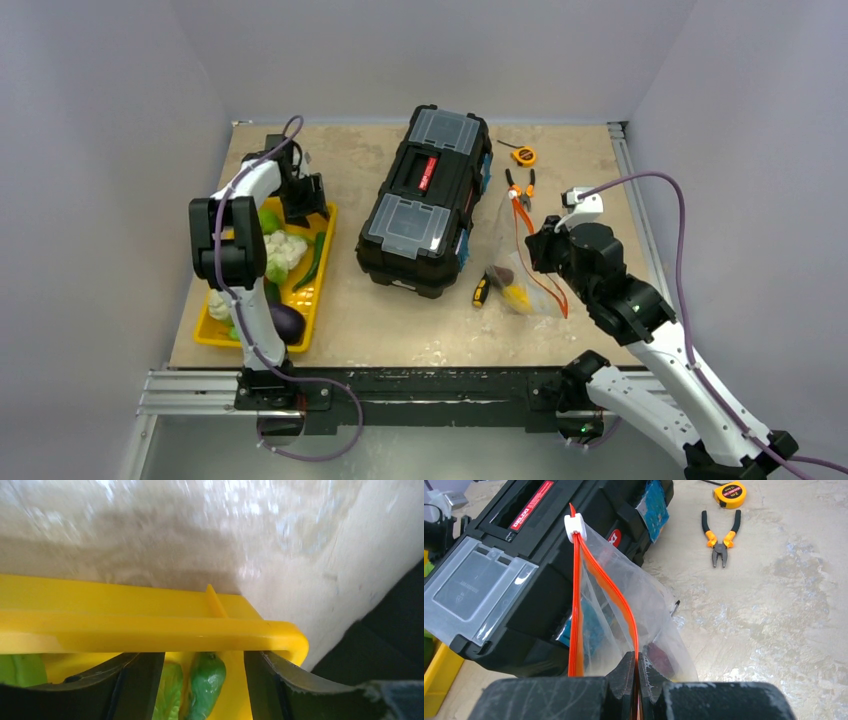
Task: Place the food in the zip-top bag and seal the zipper
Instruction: Adjust the bin at the center of the board, then pick up the fake vegetable from the bin.
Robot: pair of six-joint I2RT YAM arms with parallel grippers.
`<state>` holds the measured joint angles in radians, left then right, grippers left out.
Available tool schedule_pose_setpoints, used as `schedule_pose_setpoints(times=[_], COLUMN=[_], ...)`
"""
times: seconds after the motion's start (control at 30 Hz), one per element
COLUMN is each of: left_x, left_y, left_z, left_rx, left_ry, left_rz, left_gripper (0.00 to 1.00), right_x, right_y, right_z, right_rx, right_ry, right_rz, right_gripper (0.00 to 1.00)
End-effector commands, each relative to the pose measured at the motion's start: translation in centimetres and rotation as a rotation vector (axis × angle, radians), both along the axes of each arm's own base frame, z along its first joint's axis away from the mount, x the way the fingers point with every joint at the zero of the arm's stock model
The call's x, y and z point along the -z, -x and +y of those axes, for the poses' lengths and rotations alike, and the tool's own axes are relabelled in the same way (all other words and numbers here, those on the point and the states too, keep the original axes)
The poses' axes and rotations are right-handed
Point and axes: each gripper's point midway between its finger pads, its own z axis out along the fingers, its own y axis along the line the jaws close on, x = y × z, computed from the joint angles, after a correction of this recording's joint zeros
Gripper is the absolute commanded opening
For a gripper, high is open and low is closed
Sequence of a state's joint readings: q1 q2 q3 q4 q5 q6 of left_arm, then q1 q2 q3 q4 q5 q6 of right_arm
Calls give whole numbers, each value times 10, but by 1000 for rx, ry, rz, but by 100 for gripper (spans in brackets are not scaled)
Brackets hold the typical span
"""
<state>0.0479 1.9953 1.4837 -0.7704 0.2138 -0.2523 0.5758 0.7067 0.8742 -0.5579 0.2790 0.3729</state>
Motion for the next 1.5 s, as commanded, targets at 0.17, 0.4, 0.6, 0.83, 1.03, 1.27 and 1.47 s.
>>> schedule_pose_setpoints(times=[0.17, 0.4, 0.6, 0.83, 1.03, 1.27, 1.47], left_x=[-35, -39, -37, -22, -1, -1, 0], left_y=[-82, -51, -15, 10, 16, 12, 14], left_z=[23, 12, 16, -5, -5, -5, -4], left_rx=[-93, -106, -64, 85, 118, 147, 143], left_ry=[-25, 24, -64, -166, -219, -219, -195], left_rz=[-177, -135, -57, -4, 86, 91, 110], left_gripper=[59, 60, 50, 47, 54, 54, 49], right_x=[-2, 1, 0, 2, -1, -1, -2], right_y=[-3, -5, -5, -5, -3, -4, -4], right_z=[-1, 2, 4, 4, 3, 2, 1], right_rx=[15, 5, -9, -7, -9, 1, 6], right_ry=[11, 14, 5, 8, 2, 4, 4], right_rz=[-1, 7, -4, -1, -10, -11, -12], right_gripper=[0, 0, 0, 0, 0, 0, 0])
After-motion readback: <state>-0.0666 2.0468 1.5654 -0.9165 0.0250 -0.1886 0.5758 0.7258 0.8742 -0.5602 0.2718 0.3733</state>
